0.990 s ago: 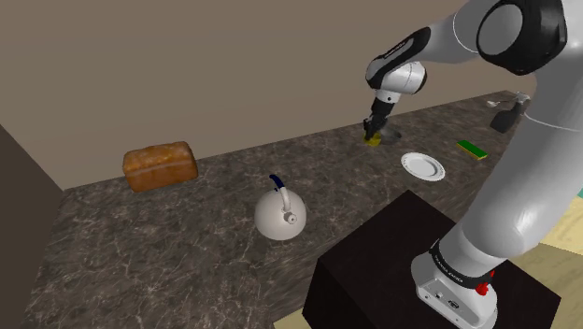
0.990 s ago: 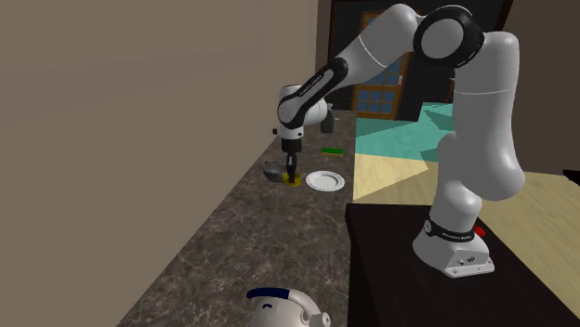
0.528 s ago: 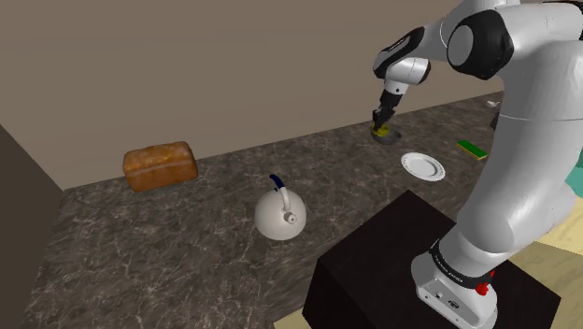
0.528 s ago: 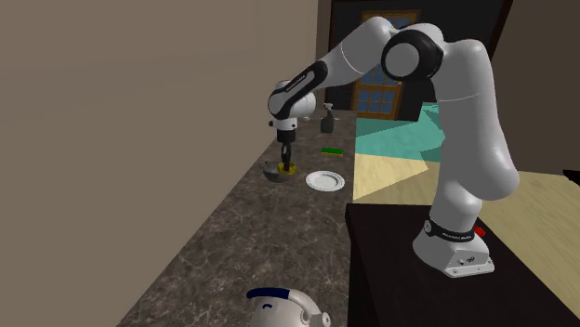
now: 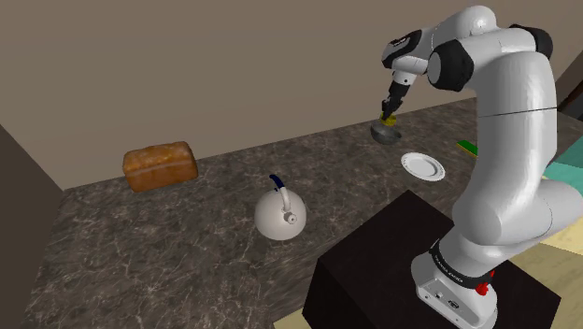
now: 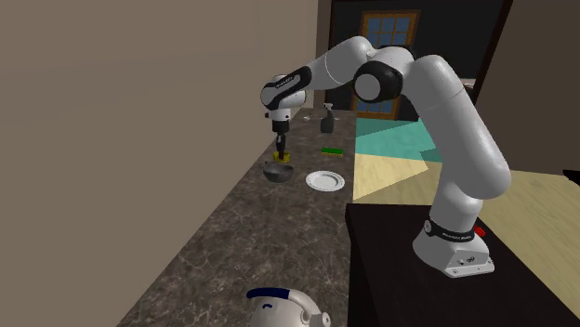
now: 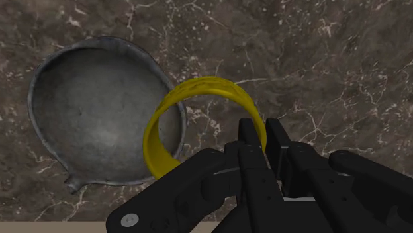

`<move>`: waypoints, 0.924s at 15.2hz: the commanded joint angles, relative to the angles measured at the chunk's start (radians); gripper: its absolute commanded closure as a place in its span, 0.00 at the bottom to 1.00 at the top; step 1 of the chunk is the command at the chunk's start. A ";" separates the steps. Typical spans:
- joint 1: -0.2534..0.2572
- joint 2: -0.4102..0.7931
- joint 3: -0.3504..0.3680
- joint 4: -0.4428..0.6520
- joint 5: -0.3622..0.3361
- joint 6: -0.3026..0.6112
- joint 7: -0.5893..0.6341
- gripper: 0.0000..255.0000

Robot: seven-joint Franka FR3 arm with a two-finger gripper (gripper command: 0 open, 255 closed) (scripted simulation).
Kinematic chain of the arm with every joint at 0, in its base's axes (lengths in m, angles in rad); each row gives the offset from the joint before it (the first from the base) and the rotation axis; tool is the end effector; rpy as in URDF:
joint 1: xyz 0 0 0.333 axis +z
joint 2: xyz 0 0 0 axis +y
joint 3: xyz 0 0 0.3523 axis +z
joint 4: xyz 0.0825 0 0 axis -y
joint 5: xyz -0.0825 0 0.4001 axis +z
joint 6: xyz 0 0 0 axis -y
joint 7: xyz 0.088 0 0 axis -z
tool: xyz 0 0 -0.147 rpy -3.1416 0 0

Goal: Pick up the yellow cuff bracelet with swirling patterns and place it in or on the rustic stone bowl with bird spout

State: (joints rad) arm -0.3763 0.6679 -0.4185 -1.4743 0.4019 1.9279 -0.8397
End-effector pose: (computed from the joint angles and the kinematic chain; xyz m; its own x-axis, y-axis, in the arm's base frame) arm 0.5686 -0.4525 0.2787 0.9976 -0.0616 -0.0315 -0.0662 -0.9818 -0.1779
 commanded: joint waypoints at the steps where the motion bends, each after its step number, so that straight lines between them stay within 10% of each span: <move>1: -0.052 0.083 0.007 0.139 0.011 -0.059 -0.012 1.00; 5: -0.209 0.348 0.037 0.627 0.031 -0.266 0.009 1.00; 14: -0.202 0.387 0.046 0.574 0.041 -0.178 -0.008 1.00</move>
State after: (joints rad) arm -0.5824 1.0566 -0.3727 -0.8821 0.4412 1.7345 -0.8441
